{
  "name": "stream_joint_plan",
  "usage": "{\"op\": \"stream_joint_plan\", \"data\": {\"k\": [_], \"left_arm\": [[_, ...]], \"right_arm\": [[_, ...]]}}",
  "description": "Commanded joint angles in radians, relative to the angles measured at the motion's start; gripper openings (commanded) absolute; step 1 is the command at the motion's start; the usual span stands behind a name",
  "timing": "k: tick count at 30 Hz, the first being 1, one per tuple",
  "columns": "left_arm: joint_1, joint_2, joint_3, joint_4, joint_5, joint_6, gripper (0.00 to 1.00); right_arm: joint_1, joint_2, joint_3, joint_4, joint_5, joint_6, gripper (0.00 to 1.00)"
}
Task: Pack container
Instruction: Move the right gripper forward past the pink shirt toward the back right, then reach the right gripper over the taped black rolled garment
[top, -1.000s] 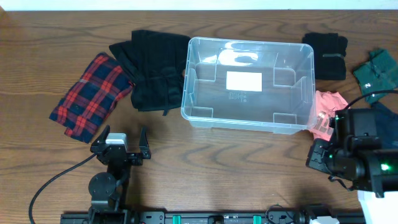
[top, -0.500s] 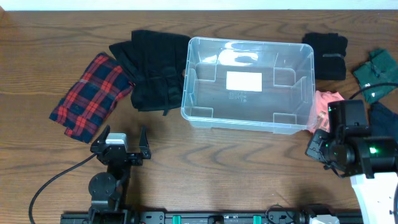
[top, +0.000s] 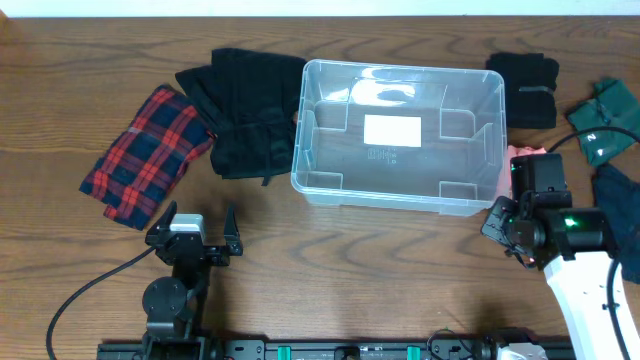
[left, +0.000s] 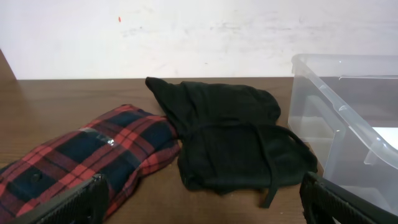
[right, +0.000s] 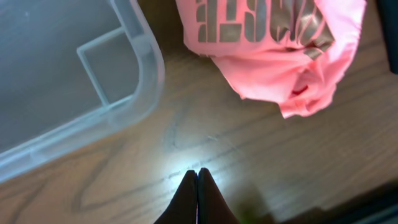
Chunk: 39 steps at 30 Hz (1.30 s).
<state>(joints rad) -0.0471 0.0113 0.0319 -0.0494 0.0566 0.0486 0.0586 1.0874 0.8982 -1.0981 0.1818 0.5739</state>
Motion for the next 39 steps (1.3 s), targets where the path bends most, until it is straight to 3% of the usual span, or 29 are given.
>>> {"op": "stream_joint_plan", "data": {"k": [1,24,39], "left_arm": [[-0.003,0.001,-0.027,-0.015,0.004,-0.008,0.98],[-0.003,0.001,-0.027,-0.015,0.004,-0.008,0.98],[-0.003,0.001,-0.027,-0.015,0.004,-0.008,0.98]], "right_arm": [[0.005,0.021,-0.027,0.038,0.025,0.017,0.01],[0.006,0.102,-0.030,0.207,0.024,-0.049,0.01],[0.006,0.099,-0.025,0.197,-0.002,-0.092,0.01]]}}
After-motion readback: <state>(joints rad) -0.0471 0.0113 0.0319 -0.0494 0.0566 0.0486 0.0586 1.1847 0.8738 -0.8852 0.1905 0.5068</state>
